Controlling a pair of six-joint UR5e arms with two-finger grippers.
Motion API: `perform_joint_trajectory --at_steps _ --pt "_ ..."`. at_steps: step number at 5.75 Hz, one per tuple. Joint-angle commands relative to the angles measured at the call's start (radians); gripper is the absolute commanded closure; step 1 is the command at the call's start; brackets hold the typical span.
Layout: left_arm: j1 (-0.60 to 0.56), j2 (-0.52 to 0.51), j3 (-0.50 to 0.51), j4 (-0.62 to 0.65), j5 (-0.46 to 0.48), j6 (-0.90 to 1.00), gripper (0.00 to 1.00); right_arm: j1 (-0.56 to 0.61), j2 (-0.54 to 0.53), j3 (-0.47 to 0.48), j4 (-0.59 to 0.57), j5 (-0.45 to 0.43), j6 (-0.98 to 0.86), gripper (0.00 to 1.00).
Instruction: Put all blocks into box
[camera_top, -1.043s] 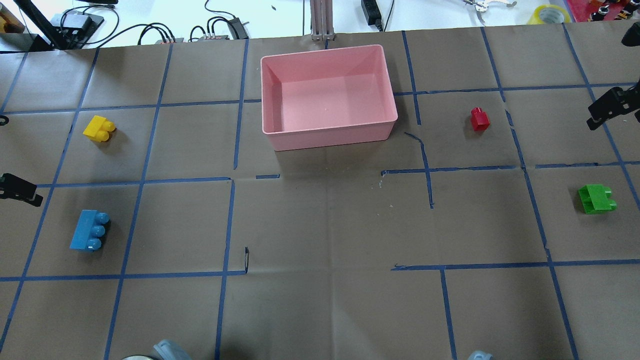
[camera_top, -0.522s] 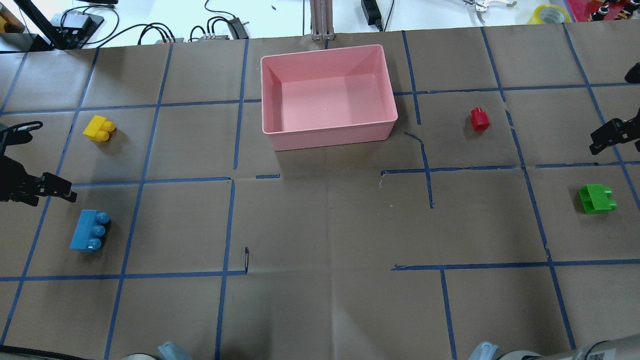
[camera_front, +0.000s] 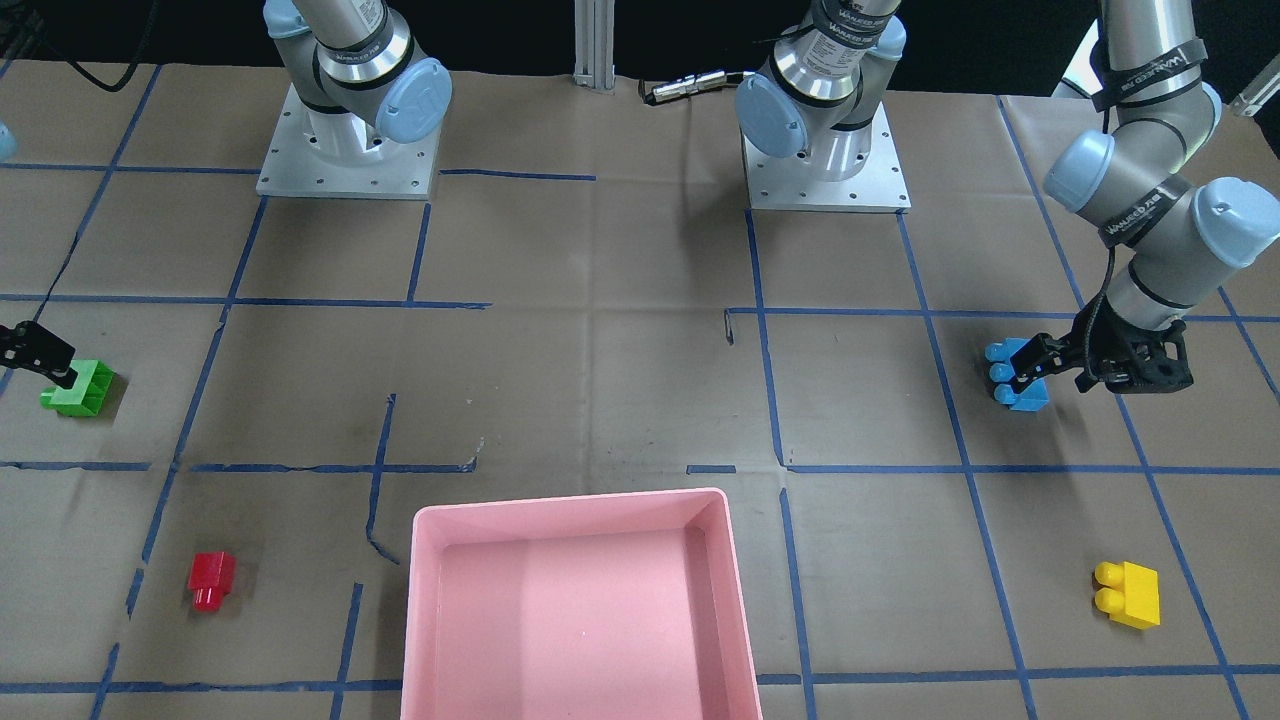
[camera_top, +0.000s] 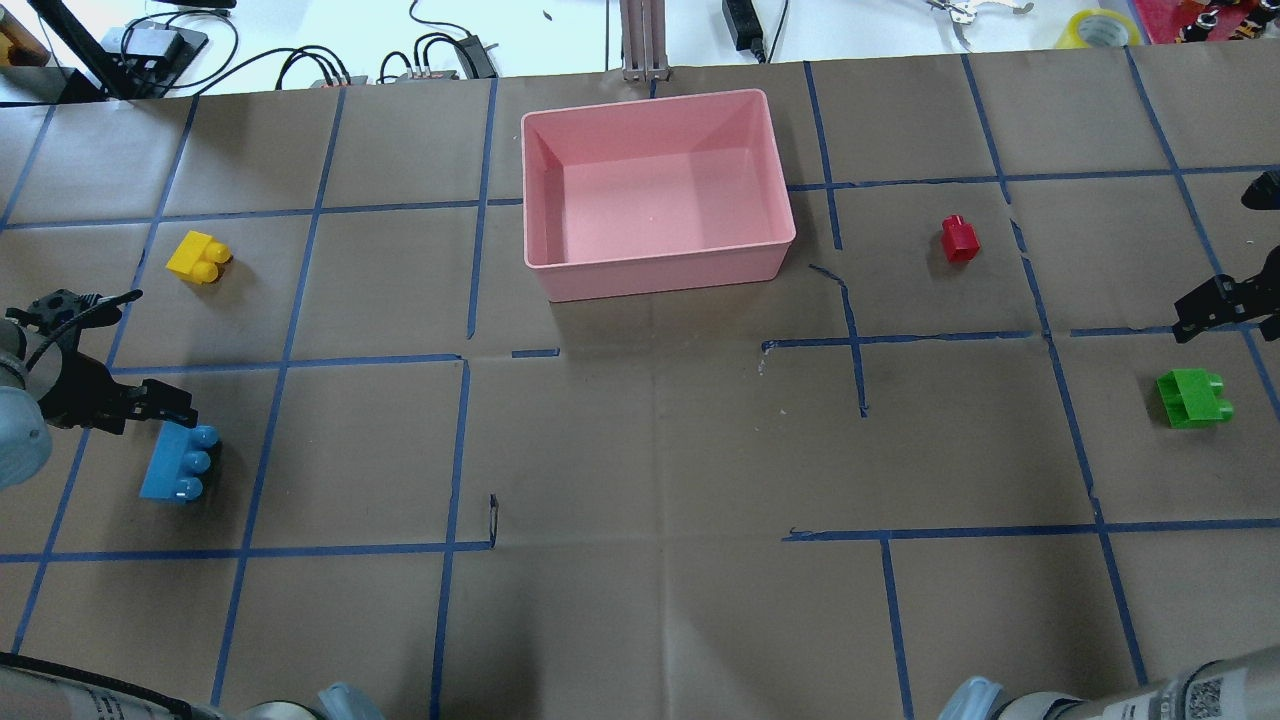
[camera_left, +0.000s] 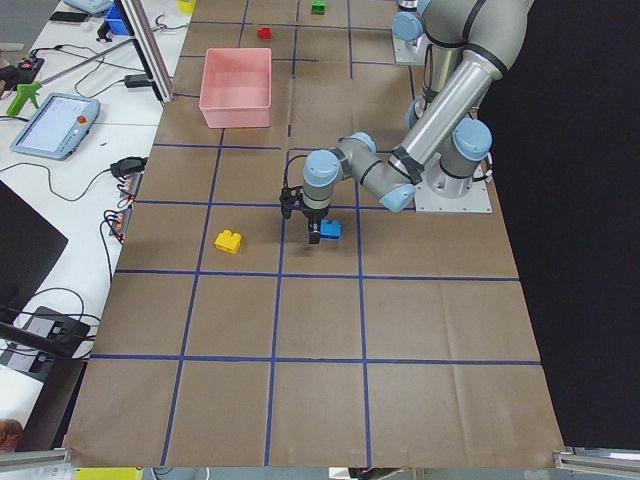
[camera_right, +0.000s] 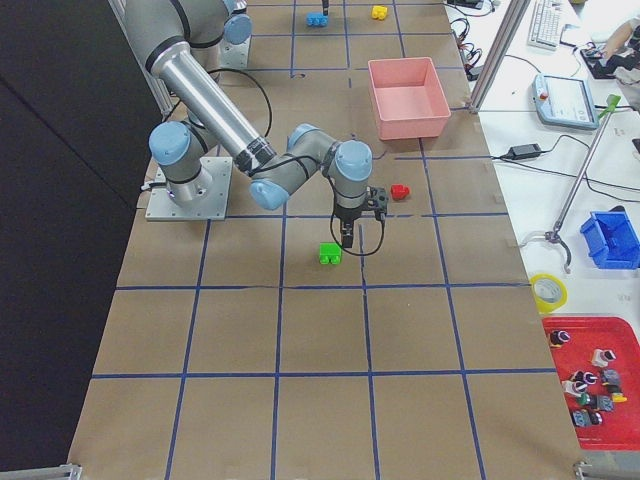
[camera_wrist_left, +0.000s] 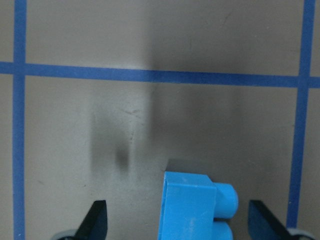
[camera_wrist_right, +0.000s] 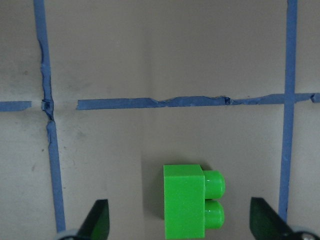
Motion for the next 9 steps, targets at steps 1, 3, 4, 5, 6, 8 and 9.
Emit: perform_joint_trajectory --at_steps 1,3,4,5,6,8,9 --pt "-0.002 -0.008 -0.027 0.038 0.0 0.003 0.01 -0.032 0.039 0.026 -0.06 0.003 -0.001 0.0" --pt "0.0 -0.01 -0.036 0.035 0.007 0.016 0.01 -0.035 0.072 0.05 -0.105 0.002 -0.003 0.01" --pt "-0.002 -0.01 -0.037 0.035 0.006 0.018 0.01 -0.035 0.087 0.049 -0.108 -0.002 -0.004 0.01" --pt "-0.002 -0.01 -0.042 0.035 0.004 0.019 0.02 -0.037 0.092 0.057 -0.108 -0.005 -0.004 0.01" --pt "0.0 -0.01 -0.046 0.034 0.0 0.02 0.08 -0.038 0.102 0.066 -0.11 -0.006 -0.007 0.01" --pt "0.0 -0.01 -0.05 0.031 0.004 0.03 0.27 -0.046 0.11 0.066 -0.11 -0.014 -0.032 0.01" --pt "-0.002 -0.01 -0.048 0.029 0.006 0.038 0.4 -0.047 0.11 0.067 -0.108 -0.023 -0.032 0.02"
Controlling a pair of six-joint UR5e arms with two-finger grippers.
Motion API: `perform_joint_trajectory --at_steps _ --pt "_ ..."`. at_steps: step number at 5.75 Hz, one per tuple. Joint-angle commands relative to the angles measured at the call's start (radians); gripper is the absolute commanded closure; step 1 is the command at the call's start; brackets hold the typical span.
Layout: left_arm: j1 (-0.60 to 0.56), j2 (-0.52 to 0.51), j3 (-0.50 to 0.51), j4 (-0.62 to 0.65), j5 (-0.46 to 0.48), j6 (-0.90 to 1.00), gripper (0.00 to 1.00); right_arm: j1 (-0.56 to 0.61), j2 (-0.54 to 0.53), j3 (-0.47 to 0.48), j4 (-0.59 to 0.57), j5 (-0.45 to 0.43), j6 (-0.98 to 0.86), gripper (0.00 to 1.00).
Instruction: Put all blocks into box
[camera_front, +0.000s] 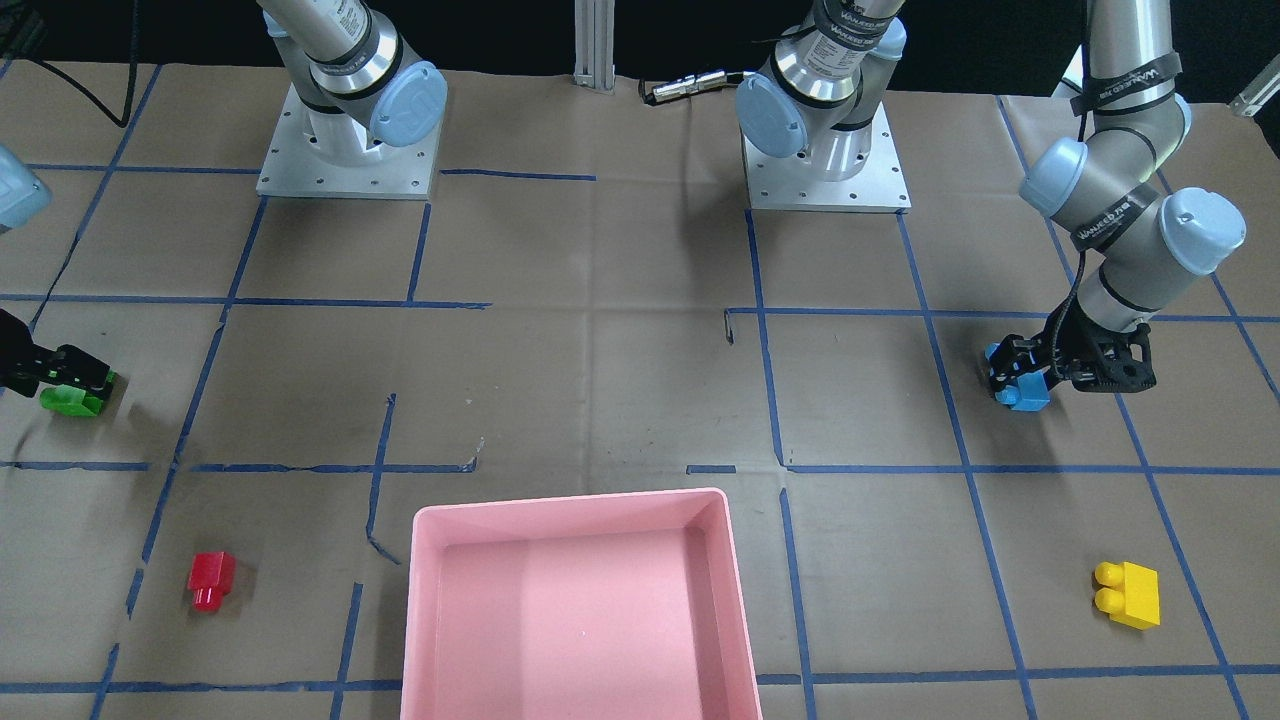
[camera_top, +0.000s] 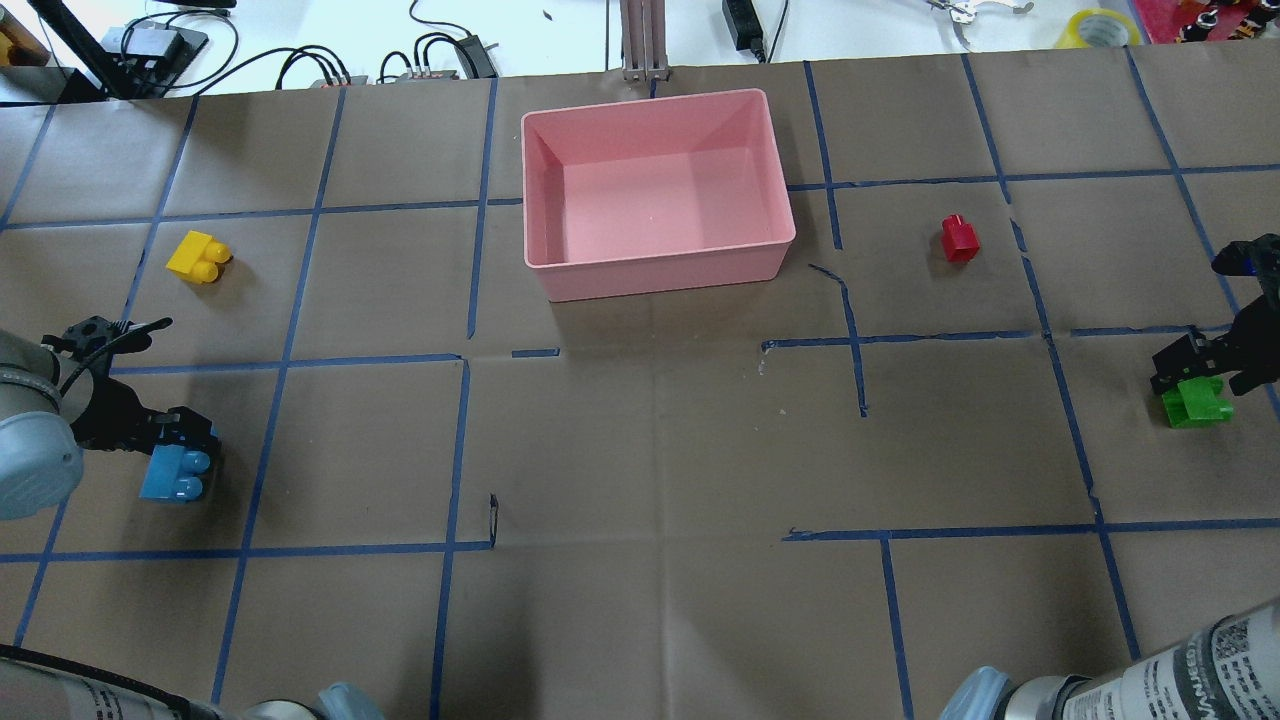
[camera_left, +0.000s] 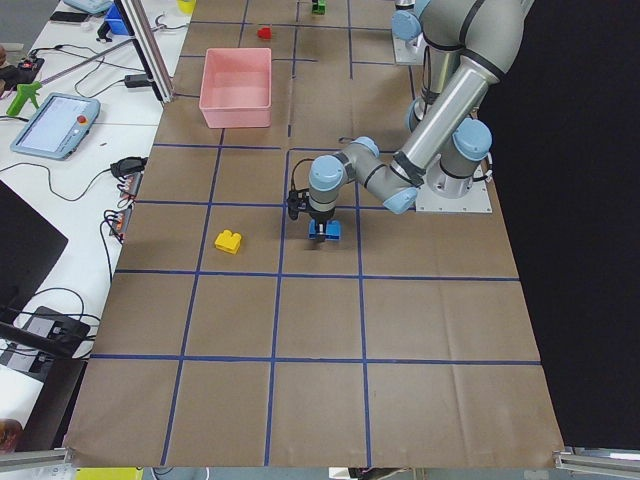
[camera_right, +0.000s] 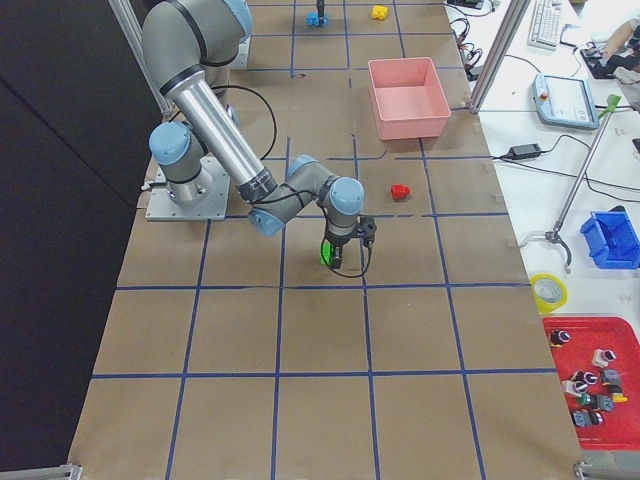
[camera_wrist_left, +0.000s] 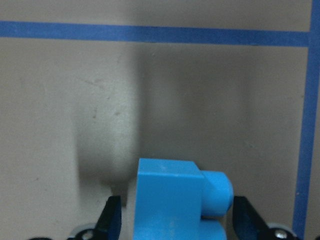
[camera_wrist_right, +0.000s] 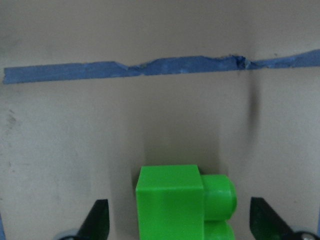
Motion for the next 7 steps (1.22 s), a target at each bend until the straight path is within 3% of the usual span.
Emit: perform_joint_trajectory --at_steps 1,2,3,4,6,7 --pt "0.0 0.0 0.002 -0.003 0.002 0.007 0.53 -0.004 0.001 0.006 0.003 -0.026 -0.004 0.04" --pt "-0.001 0.002 0.011 -0.006 0.003 0.011 0.65 -0.004 0.001 0.01 0.003 -0.037 -0.004 0.06" --pt "-0.006 0.017 0.029 -0.008 0.003 0.011 0.7 -0.003 0.0 0.009 0.003 -0.038 -0.004 0.12" --pt "-0.01 0.018 0.131 -0.123 0.0 0.011 0.71 -0.002 -0.004 0.009 0.004 -0.043 -0.005 0.25" --pt "-0.114 0.014 0.56 -0.633 0.0 -0.015 0.72 -0.001 -0.01 0.004 0.012 -0.054 -0.002 0.65" --pt "-0.175 -0.036 0.729 -0.747 0.0 -0.127 0.72 -0.001 -0.023 -0.006 0.018 -0.055 -0.002 0.74"
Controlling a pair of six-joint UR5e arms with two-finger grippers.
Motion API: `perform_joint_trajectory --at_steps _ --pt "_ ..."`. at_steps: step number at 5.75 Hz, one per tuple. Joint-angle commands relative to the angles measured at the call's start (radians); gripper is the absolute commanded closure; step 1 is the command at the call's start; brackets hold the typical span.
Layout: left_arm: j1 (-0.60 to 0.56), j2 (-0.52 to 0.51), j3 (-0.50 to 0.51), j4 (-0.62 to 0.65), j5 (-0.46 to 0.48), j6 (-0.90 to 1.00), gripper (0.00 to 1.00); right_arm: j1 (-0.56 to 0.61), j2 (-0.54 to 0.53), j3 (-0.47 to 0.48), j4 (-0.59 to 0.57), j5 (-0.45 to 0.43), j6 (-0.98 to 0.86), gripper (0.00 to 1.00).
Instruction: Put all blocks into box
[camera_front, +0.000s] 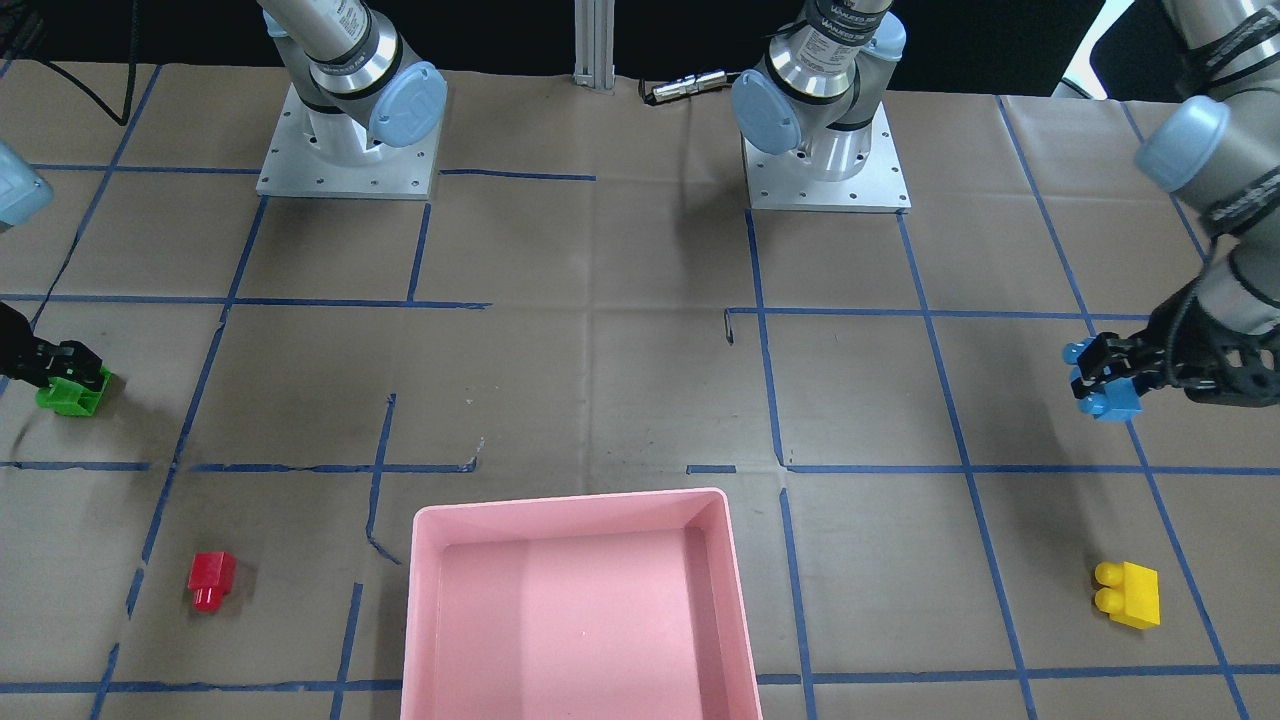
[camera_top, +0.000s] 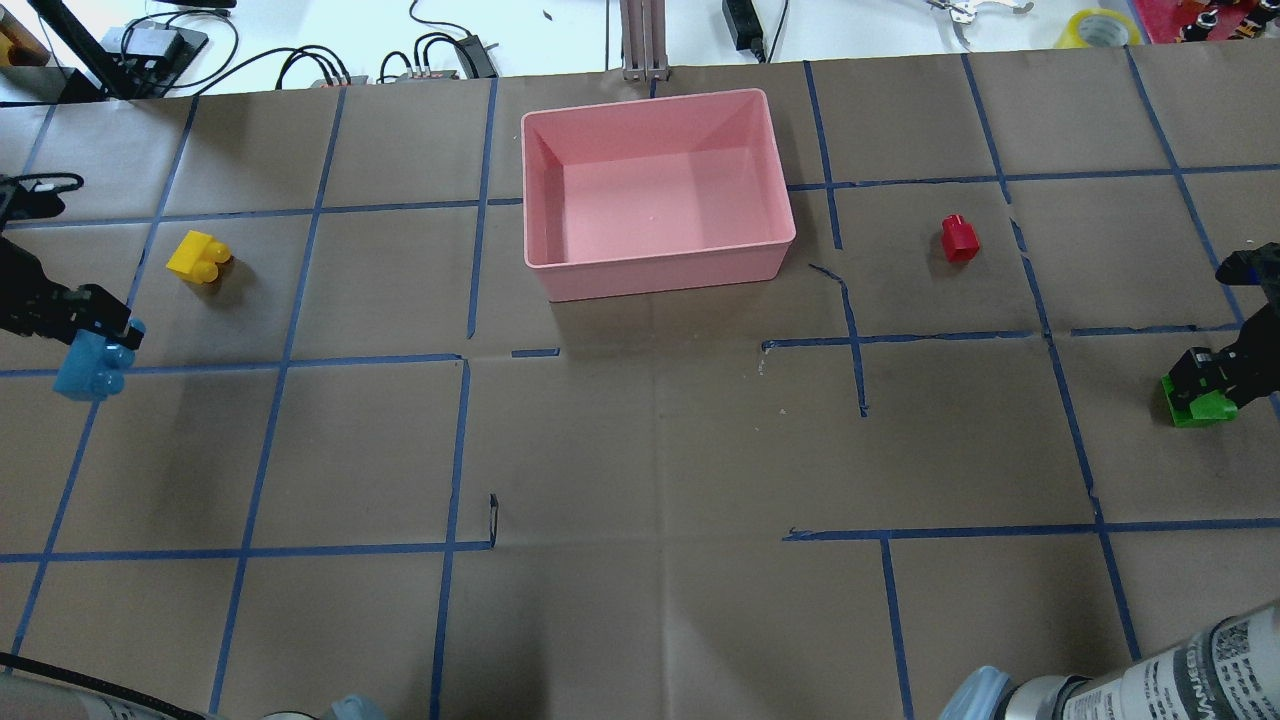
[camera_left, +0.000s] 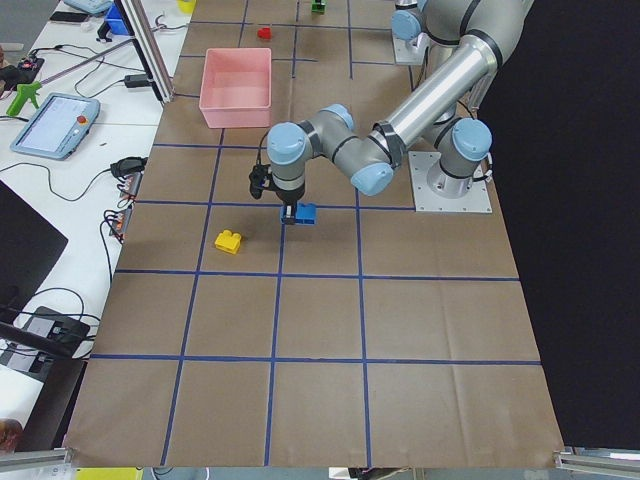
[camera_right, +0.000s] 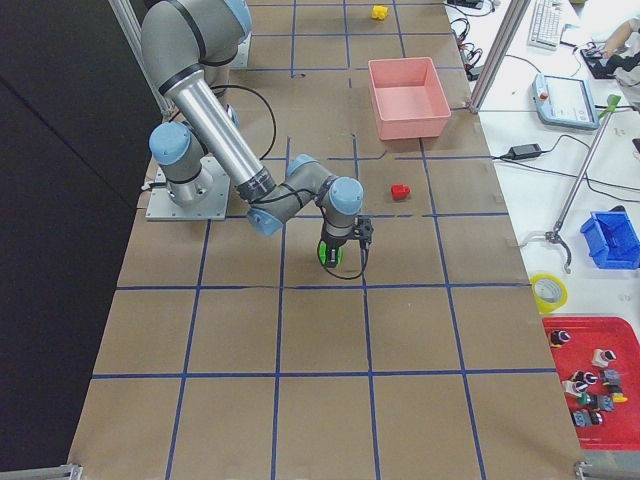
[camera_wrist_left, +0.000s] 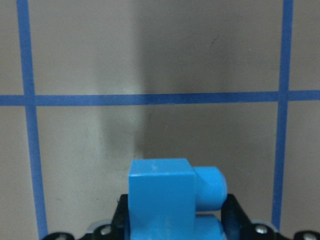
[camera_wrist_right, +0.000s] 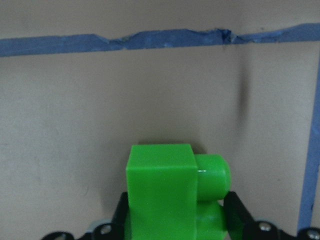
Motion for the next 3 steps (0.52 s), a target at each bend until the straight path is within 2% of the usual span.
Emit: perform_joint_trajectory --at_steps 1,2,3 --pt "-0.13 -0.086 0.265 -0.165 -0.003 -0.135 0.72 0.002 -0.055 -0.021 0.024 -0.023 0.001 0.83" --pt "-0.224 -0.109 0.319 -0.165 -0.007 -0.315 0.72 0.01 -0.11 -0.065 0.147 -0.036 0.011 0.91" --pt "-0.373 -0.131 0.37 -0.154 -0.01 -0.525 0.72 0.022 -0.144 -0.135 0.227 -0.03 0.011 0.92"
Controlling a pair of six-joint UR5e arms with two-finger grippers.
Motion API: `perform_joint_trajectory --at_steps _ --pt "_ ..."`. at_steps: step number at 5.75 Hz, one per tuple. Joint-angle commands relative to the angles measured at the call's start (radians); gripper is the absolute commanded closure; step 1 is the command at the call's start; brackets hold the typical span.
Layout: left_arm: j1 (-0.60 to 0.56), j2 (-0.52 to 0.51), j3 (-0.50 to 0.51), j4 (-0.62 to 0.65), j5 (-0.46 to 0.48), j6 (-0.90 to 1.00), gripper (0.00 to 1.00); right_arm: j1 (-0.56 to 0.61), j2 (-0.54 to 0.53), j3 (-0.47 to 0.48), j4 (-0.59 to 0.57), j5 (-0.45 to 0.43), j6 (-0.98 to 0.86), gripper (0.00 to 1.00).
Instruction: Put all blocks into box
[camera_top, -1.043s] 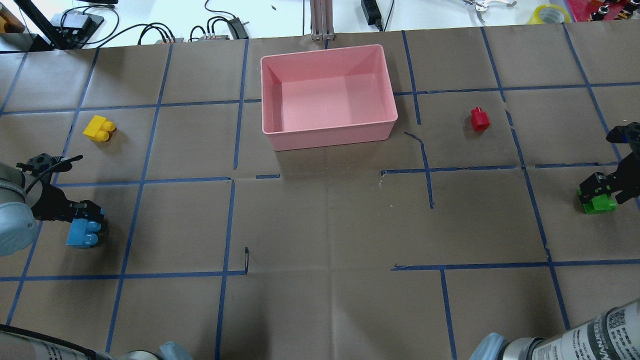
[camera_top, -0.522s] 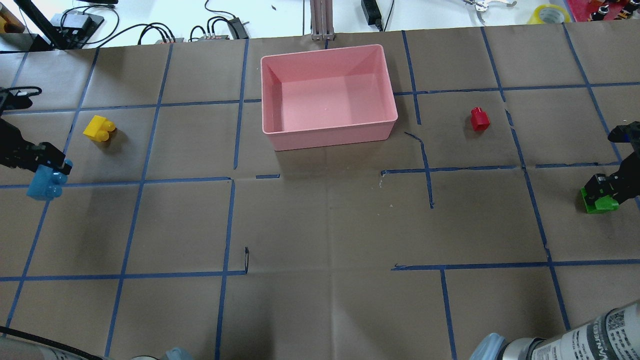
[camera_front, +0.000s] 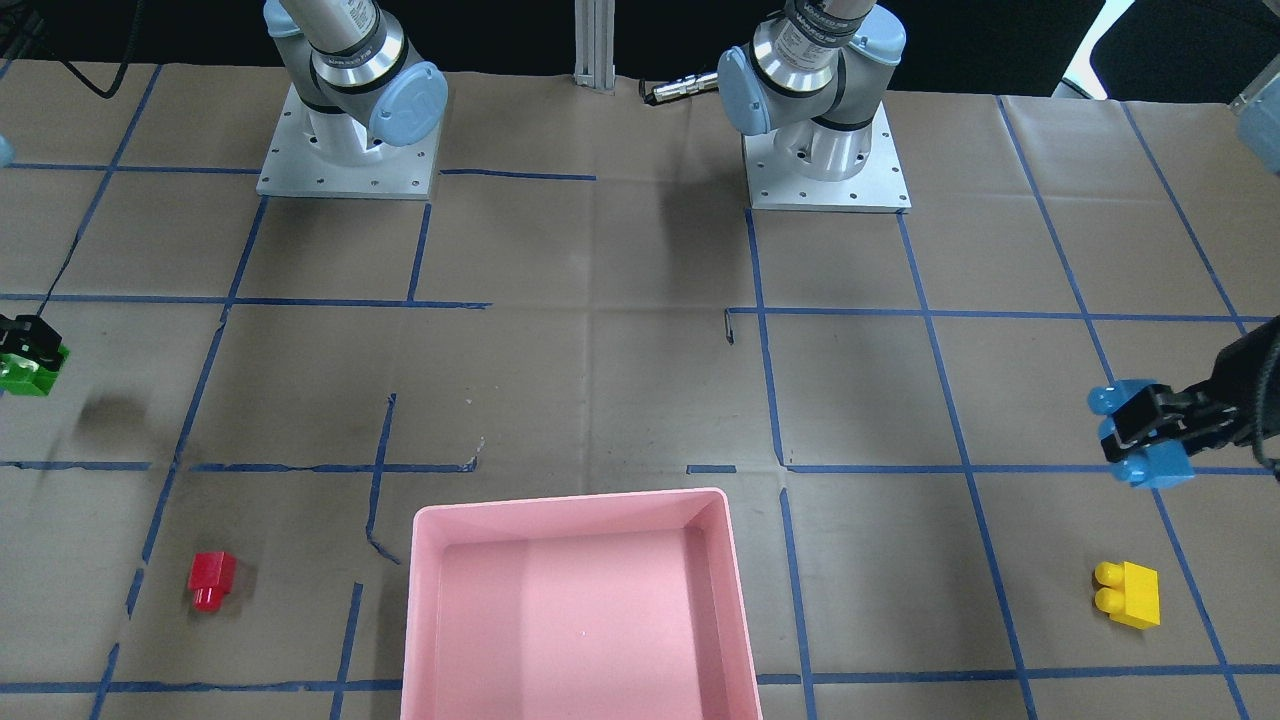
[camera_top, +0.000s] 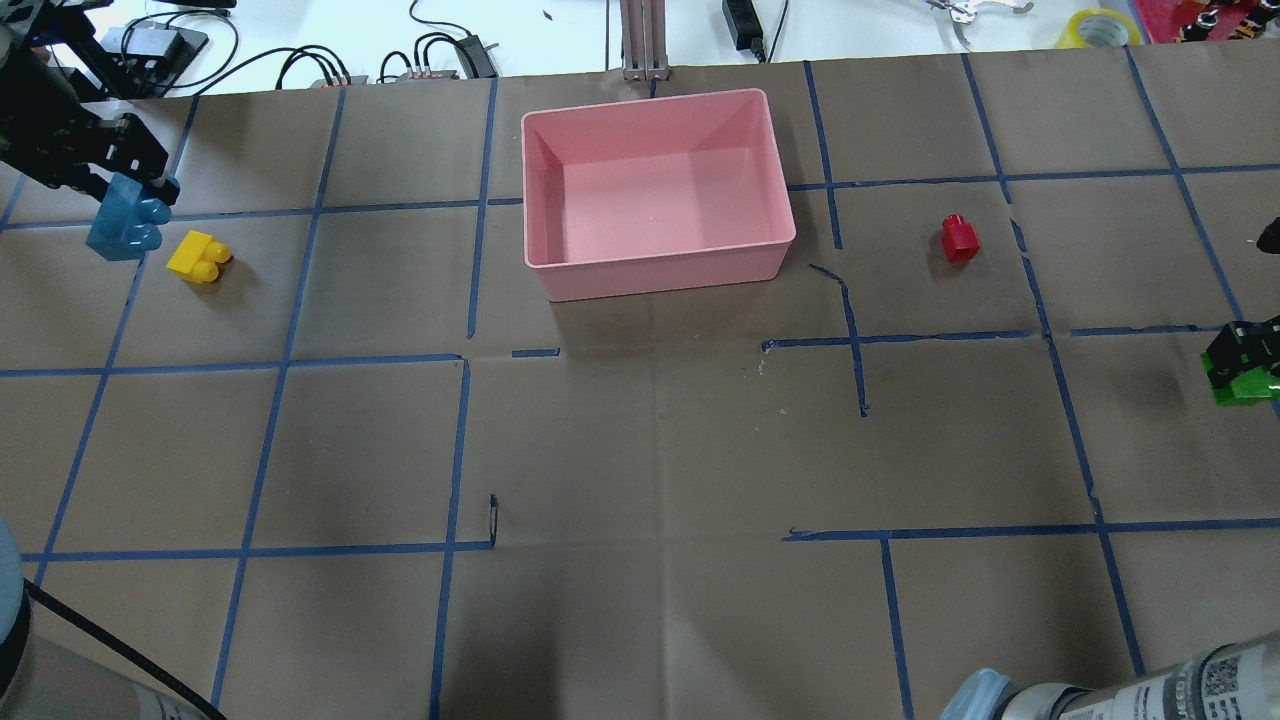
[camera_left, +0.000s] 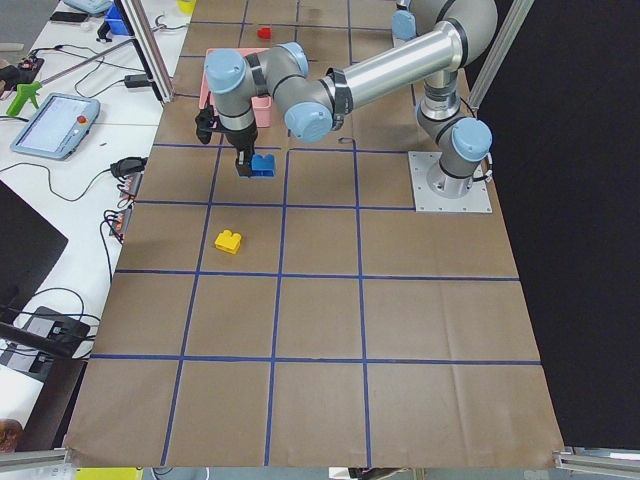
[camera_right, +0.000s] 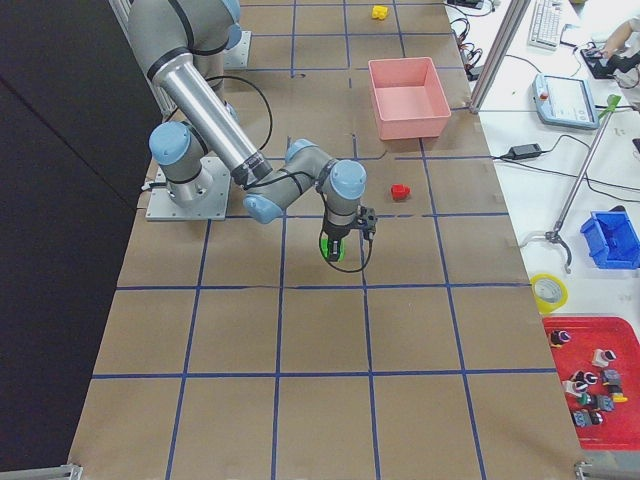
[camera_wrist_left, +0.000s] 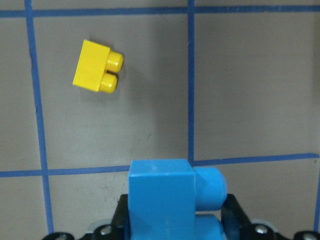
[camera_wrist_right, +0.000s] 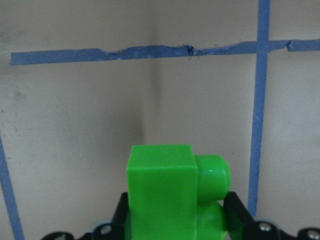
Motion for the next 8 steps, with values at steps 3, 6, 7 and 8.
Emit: perform_joint_trajectory --at_steps 3,6,7,8 --pt "-0.449 -0.25 0.315 0.038 -0.067 -0.681 0.72 0.196 -0.042 -0.254 0.223 0.008 0.165 0.94" --pt "-0.566 -0.377 0.316 0.18 -0.046 -0.815 0.68 0.387 -0.043 -0.262 0.233 0.153 0.438 0.94" --pt "-0.568 -0.379 0.311 0.212 0.019 -0.808 0.09 0.444 -0.043 -0.263 0.233 0.189 0.503 0.94" --pt "-0.565 -0.36 0.307 0.21 0.029 -0.806 0.01 0.503 -0.04 -0.271 0.233 0.192 0.604 0.94"
